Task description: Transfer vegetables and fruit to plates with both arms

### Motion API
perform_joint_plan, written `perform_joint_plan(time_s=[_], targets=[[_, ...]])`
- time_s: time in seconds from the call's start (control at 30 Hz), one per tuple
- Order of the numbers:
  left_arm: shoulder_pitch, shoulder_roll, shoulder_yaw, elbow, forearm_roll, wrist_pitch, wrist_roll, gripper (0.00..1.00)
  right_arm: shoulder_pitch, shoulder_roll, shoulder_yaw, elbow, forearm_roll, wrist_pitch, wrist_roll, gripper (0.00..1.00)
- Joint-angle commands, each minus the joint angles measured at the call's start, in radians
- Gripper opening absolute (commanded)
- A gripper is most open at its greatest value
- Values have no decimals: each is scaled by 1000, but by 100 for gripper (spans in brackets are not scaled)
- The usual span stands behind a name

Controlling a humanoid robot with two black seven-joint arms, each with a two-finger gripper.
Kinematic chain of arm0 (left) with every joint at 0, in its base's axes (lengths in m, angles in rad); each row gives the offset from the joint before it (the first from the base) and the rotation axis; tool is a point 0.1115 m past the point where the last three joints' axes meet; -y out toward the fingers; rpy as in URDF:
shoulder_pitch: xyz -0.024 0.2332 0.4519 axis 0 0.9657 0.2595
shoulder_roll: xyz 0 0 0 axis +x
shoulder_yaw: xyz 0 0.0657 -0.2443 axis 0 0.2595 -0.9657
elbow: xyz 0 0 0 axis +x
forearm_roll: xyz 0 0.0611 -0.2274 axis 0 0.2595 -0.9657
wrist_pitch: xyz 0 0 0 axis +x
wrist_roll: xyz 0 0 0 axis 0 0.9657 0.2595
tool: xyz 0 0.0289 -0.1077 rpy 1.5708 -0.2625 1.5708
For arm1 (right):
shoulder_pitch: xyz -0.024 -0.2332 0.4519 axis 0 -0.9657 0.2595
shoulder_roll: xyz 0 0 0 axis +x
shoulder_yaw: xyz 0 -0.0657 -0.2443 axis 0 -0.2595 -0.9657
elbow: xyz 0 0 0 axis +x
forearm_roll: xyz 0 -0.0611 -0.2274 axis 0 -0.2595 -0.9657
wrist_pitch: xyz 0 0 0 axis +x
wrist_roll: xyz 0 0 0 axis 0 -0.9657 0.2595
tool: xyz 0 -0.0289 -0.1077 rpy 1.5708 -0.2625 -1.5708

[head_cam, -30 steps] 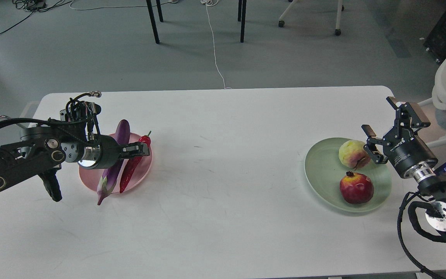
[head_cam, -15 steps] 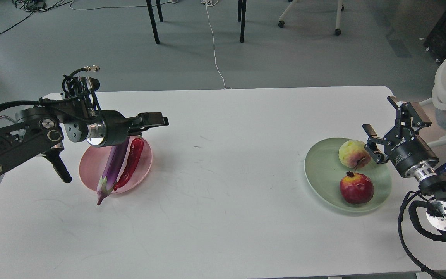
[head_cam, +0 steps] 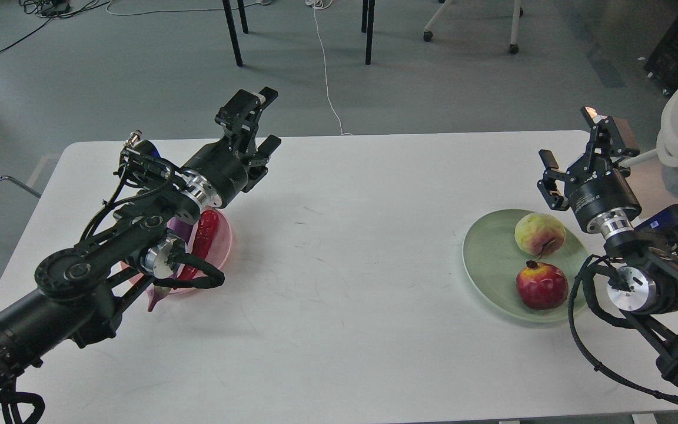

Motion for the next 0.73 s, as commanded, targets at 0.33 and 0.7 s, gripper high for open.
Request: perform_joint_plan(time_s=[0.33, 0.7], targets=[[235, -81, -381, 53, -33, -226, 5, 100, 51, 24, -11, 14, 5, 10, 0, 99], [256, -95, -385, 31, -39, -228, -3, 100, 63, 38, 55, 19, 5, -1, 0, 99]])
